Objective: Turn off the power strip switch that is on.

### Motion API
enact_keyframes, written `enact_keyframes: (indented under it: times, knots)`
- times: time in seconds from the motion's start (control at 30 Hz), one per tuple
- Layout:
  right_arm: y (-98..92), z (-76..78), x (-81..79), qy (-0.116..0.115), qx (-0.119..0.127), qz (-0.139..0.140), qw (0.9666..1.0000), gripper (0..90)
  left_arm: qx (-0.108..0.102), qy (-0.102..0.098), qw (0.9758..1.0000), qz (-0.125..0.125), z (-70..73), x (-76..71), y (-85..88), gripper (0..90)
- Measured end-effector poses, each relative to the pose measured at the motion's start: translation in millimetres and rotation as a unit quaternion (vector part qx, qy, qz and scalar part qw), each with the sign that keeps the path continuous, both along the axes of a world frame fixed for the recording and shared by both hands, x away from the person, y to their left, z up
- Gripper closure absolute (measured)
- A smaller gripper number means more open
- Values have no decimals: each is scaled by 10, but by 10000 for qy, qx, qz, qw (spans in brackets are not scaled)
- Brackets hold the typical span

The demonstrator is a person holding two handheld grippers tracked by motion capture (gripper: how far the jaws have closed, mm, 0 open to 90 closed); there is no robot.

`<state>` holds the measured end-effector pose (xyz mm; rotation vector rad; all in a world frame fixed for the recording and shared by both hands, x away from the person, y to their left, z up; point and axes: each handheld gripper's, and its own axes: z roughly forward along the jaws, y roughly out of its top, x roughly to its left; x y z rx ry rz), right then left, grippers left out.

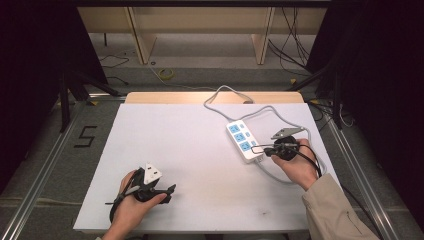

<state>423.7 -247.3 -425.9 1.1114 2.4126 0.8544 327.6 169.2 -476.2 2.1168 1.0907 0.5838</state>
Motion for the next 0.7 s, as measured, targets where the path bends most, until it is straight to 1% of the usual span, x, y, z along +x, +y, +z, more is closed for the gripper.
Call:
enact_keyframes:
  times: [0.3, 0.7]
  knots:
    - [20, 32, 87, -11, -16, -11, 10000, 900, -7, 5, 10000, 4, -1, 0, 1, 192]
    - [69, 63, 210, 42, -74, -8, 10000, 900, -8, 16, 10000, 0, -4, 1, -1, 192]
